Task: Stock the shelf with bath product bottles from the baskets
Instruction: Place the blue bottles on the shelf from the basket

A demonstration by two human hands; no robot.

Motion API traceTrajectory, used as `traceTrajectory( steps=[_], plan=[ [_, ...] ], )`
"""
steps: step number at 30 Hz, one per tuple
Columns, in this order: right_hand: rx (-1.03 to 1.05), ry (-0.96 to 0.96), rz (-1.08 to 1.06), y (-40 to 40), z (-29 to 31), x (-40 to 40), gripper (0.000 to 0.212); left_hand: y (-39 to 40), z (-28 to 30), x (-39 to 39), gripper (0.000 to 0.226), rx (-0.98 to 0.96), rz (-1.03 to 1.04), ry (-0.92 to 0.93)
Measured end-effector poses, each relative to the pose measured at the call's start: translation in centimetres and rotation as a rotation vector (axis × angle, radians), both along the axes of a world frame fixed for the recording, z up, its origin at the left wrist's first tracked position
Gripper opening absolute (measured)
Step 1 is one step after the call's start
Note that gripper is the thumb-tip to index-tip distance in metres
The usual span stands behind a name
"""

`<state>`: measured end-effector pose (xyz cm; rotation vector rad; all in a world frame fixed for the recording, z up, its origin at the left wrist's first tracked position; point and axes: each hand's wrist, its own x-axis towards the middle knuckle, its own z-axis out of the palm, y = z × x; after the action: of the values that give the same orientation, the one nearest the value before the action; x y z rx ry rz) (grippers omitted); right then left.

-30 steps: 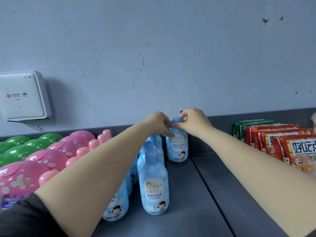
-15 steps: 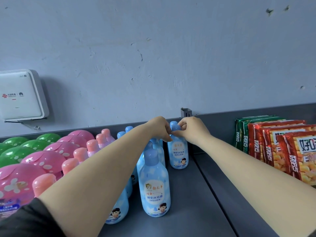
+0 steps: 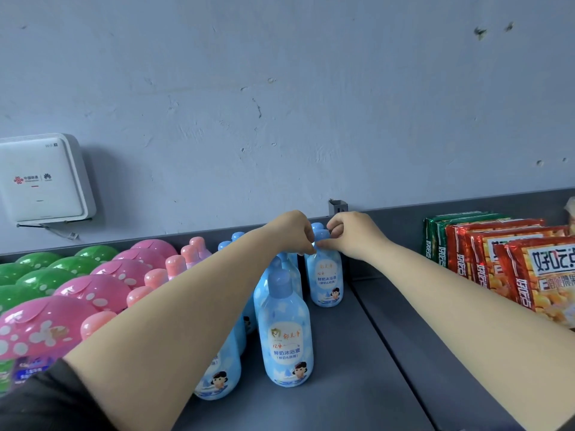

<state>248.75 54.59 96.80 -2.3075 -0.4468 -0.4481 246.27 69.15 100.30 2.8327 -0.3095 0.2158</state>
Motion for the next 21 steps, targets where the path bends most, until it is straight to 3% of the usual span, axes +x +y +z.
traceTrajectory(
  steps=[7, 13, 21],
  plan=[
    [-0.014, -0.202, -0.055, -1.2, 2.8, -3.6, 0.034, 0.0, 2.5, -4.3, 0.023, 0.041, -0.04, -0.241],
    [-0.537, -0.465, -0.256, -2.4, 3.7, -10.3, 0.028, -0.2, 2.3, -9.1, 0.019, 0.135, -0.078, -0.439],
    [-0.872, -0.376, -0.452, -4.8, -0.3, -19.3, 0.023, -3.8, -2.3, -13.7, 0.017, 0.379, -0.282, -0.521]
  ],
)
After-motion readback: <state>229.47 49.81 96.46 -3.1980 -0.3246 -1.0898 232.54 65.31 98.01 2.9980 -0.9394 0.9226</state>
